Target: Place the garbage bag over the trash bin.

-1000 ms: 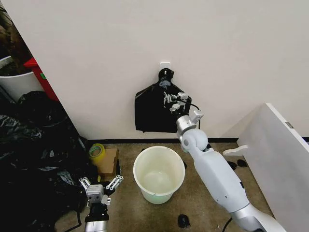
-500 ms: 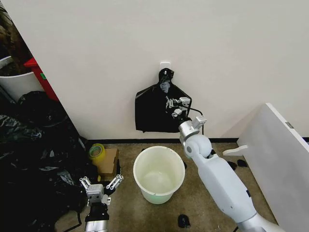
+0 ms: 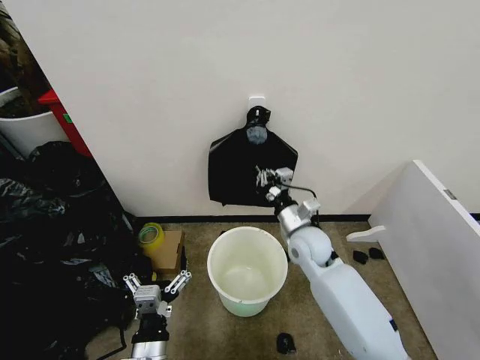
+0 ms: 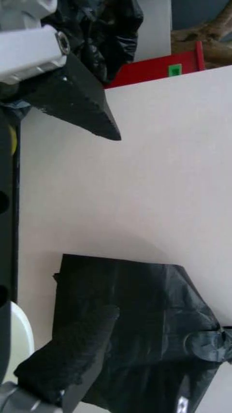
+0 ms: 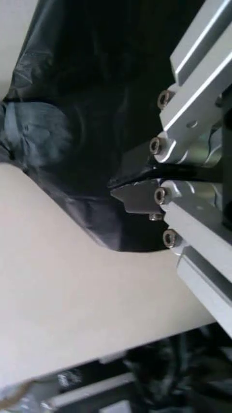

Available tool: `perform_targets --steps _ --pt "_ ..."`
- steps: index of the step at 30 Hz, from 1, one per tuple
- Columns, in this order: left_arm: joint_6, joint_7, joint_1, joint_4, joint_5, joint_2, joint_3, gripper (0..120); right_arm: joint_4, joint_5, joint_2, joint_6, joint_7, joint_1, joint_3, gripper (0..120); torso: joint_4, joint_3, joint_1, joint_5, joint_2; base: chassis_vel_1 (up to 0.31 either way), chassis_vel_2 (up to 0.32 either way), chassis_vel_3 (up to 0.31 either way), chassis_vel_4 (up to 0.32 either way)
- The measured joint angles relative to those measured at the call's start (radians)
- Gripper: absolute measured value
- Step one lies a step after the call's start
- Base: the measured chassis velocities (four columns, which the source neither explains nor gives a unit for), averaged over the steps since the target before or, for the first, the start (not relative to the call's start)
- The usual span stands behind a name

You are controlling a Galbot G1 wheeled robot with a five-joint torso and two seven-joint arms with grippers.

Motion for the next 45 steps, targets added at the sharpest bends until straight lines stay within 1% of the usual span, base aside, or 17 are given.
perform_targets --steps 2,5,9,11,12,13,18,21,22,28,31,33,34,37,41,44,45 --pt "0.002 0.000 -0.003 0.003 -0.001 0.000 0.004 100 0.018 -0.013 -0.009 -0.006 -0.004 -0.020 0.018 0 0.0000 0.000 0.000 -0.0001 0.000 0.000 0.000 0.000 0.000" --pt "0.003 0.000 -0.002 0.004 -0.001 0.000 0.008 100 0.039 0.071 -0.009 -0.034 0.013 -0.014 0.028 0 0.0003 0.000 0.000 -0.0002 0.000 0.000 0.000 0.000 0.000" --pt "0.002 0.001 0.008 -0.002 0.002 0.003 0.006 100 0.032 0.288 0.017 -0.082 0.044 0.045 0.043 20 0.0004 0.000 0.000 -0.0001 0.000 0.000 0.000 0.000 0.000" --pt "0.001 0.001 0.010 -0.004 0.002 0.004 0.005 100 0.023 0.304 0.023 -0.084 0.047 0.057 0.045 23 0.0005 0.000 0.000 -0.0001 0.000 0.000 0.000 0.000 0.000" --pt "0.001 0.001 0.012 -0.008 0.002 0.006 0.001 100 -0.003 0.345 0.042 -0.090 0.057 0.095 0.048 32 0.0004 0.000 0.000 -0.0002 0.000 0.000 0.000 0.000 0.000" --pt "0.001 0.001 0.012 -0.008 0.002 0.006 0.001 100 -0.003 0.345 0.042 -0.090 0.057 0.095 0.048 32 0.0004 0.000 0.000 -0.0002 0.000 0.000 0.000 0.000 0.000" --pt "0.000 0.001 0.014 -0.011 0.001 0.006 -0.003 100 -0.063 0.367 0.067 -0.100 0.063 0.174 0.032 48 0.0006 0.000 0.000 -0.0003 0.000 0.000 0.000 0.000 0.000" --pt "0.001 0.001 0.010 -0.011 -0.003 0.004 -0.003 100 -0.121 0.340 0.080 -0.100 0.068 0.226 0.022 63 0.0006 0.000 0.000 -0.0002 0.000 0.000 0.000 0.000 0.000" --pt "0.001 0.001 0.010 -0.011 -0.003 0.004 -0.003 100 -0.121 0.340 0.080 -0.100 0.068 0.226 0.022 63 0.0006 0.000 0.000 -0.0002 0.000 0.000 0.000 0.000 0.000" --pt "0.005 0.002 0.000 -0.007 -0.015 0.008 -0.005 100 -0.189 0.302 0.090 -0.105 0.073 0.271 0.014 86 0.0003 0.000 0.000 -0.0002 0.000 0.000 0.000 0.000 0.000" --pt "0.006 0.002 -0.003 -0.006 -0.017 0.011 -0.005 100 -0.204 0.298 0.096 -0.105 0.078 0.286 0.007 79 0.0004 0.000 0.000 -0.0002 0.000 0.000 0.000 0.000 0.000" --pt "0.007 0.002 -0.004 -0.006 -0.018 0.013 -0.005 100 -0.214 0.298 0.100 -0.105 0.082 0.299 0.001 69 0.0003 0.000 0.000 -0.0002 0.000 0.000 0.000 0.000 0.000" --pt "0.007 0.002 -0.004 -0.006 -0.018 0.013 -0.005 100 -0.214 0.298 0.100 -0.105 0.082 0.299 0.001 69 0.0003 0.000 0.000 -0.0002 0.000 0.000 0.000 0.000 0.000" --pt "0.007 0.002 -0.005 -0.006 -0.020 0.015 -0.008 100 -0.215 0.298 0.104 -0.105 0.083 0.306 -0.007 53 0.0004 0.000 0.000 -0.0002 0.000 0.000 0.000 0.000 0.000" --pt "0.007 0.002 -0.007 -0.004 -0.022 0.016 -0.008 100 -0.220 0.287 0.114 -0.105 0.083 0.308 -0.007 43 0.0004 0.000 0.000 -0.0001 0.000 0.000 0.000 0.000 0.000" --pt "0.007 0.002 -0.008 -0.004 -0.022 0.014 -0.006 100 -0.229 0.279 0.122 -0.104 0.083 0.312 -0.007 29 0.0004 0.000 0.000 -0.0001 0.000 0.000 0.000 0.000 0.000" --pt "0.007 0.002 -0.008 -0.004 -0.022 0.014 -0.006 100 -0.229 0.279 0.122 -0.104 0.083 0.312 -0.007 29 0.0004 0.000 0.000 -0.0001 0.000 0.000 0.000 0.000 0.000"
